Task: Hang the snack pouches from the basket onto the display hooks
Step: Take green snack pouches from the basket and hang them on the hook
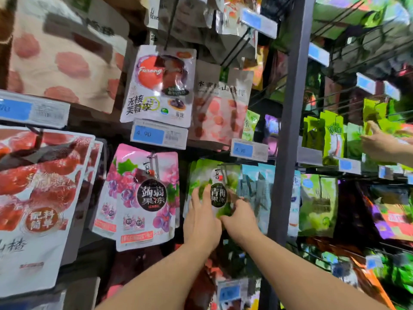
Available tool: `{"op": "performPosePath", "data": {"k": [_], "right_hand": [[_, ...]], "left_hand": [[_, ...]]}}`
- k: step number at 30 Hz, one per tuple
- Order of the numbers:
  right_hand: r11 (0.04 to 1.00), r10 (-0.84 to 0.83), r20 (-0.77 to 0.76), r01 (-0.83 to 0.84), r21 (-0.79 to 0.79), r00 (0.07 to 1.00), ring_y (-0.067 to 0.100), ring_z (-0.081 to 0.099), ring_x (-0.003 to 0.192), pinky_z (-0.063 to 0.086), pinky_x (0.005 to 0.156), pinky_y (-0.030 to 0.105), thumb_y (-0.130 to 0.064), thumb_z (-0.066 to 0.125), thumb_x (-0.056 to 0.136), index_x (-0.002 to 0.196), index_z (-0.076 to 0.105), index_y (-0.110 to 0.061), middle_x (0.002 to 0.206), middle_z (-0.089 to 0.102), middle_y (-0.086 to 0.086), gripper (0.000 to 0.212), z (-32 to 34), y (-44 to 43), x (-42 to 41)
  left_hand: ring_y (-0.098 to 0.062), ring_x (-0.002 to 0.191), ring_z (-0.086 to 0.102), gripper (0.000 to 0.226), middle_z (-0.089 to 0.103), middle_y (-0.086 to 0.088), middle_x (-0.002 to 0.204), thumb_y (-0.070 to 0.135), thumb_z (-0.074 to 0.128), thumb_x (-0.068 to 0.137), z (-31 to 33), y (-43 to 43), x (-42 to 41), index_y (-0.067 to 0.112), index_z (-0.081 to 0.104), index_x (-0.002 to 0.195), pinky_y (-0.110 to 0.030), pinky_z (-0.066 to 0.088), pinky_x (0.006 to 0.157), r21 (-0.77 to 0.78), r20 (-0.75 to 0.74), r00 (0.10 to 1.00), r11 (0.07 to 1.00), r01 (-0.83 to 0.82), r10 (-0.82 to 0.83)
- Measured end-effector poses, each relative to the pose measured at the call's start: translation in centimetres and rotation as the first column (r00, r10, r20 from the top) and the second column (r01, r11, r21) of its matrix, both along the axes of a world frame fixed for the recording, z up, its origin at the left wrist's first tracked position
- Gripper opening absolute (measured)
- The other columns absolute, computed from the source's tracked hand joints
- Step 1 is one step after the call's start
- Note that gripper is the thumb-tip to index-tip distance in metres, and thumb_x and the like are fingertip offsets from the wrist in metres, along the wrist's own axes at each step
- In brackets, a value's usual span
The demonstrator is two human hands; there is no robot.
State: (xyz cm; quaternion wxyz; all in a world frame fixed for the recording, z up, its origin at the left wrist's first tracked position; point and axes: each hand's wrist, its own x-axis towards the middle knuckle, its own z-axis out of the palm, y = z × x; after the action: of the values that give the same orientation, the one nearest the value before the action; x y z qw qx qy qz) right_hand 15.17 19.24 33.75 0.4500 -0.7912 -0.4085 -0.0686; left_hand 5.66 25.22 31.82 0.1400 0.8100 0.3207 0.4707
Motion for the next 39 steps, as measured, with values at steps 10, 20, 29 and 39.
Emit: {"op": "performPosePath", "data": {"k": [10, 20, 29, 39], "right_hand": [[1.0, -0.016, -0.04, 0.017, 0.002, 0.999, 0.016, 0.057, 0.104, 0.04, 0.091, 0.017, -0.012, 0.07, 0.089, 0.148, 0.042, -0.029, 0.121, 0.046, -0.006, 0.067, -0.3, 5.1, 3.5], [0.99, 0.031, 0.105, -0.016, -0.143, 0.994, 0.033, 0.043, 0.138, 0.038, 0.116, 0.036, -0.006, 0.053, 0.094, 0.155, 0.035, -0.028, 0.148, 0.039, 0.017, 0.068, 0.9, 6.7, 3.5], [0.996, 0.083, -0.047, -0.085, -0.039, 0.995, 0.024, 0.065, 0.105, 0.055, 0.089, 0.031, -0.009, 0.071, 0.087, 0.142, 0.057, -0.02, 0.125, 0.066, 0.008, 0.058, 0.5, 0.1, -0.3], [0.995, -0.002, -0.008, 0.002, -0.103, 1.0, 0.027, 0.068, 0.111, 0.057, 0.09, 0.037, -0.01, 0.072, 0.086, 0.137, 0.063, -0.014, 0.128, 0.067, 0.01, 0.052, -2.5, -14.8, -9.4]], "left_hand": [[-0.023, 0.148, 0.013, 0.087, 0.003, 0.001, 0.161, 0.01, 0.065, 0.091, -0.7, 4.1, 3.5, 0.033, 0.012, 0.156, -0.046, 0.047, 0.103, -0.033, 0.015, 0.993, 0.993, -0.117, 0.118], [-0.029, 0.148, 0.018, 0.094, -0.001, -0.006, 0.161, -0.011, 0.063, 0.084, 0.3, 6.4, 5.0, 0.03, 0.017, 0.154, -0.043, 0.047, 0.103, -0.094, -0.037, 0.982, 0.977, -0.189, 0.187], [-0.022, 0.153, 0.007, 0.057, 0.004, 0.001, 0.166, 0.002, 0.06, 0.092, -0.3, 0.7, 0.4, 0.024, 0.045, 0.142, -0.041, 0.029, 0.119, 0.024, 0.075, 0.997, 0.999, 0.033, -0.034], [-0.028, 0.103, 0.065, 0.031, 0.067, -0.011, 0.112, 0.021, 0.07, 0.088, -4.6, -8.9, -8.0, 0.014, 0.064, 0.117, -0.039, 0.05, 0.096, -0.301, 0.252, 0.919, 0.878, 0.372, -0.303]]}}
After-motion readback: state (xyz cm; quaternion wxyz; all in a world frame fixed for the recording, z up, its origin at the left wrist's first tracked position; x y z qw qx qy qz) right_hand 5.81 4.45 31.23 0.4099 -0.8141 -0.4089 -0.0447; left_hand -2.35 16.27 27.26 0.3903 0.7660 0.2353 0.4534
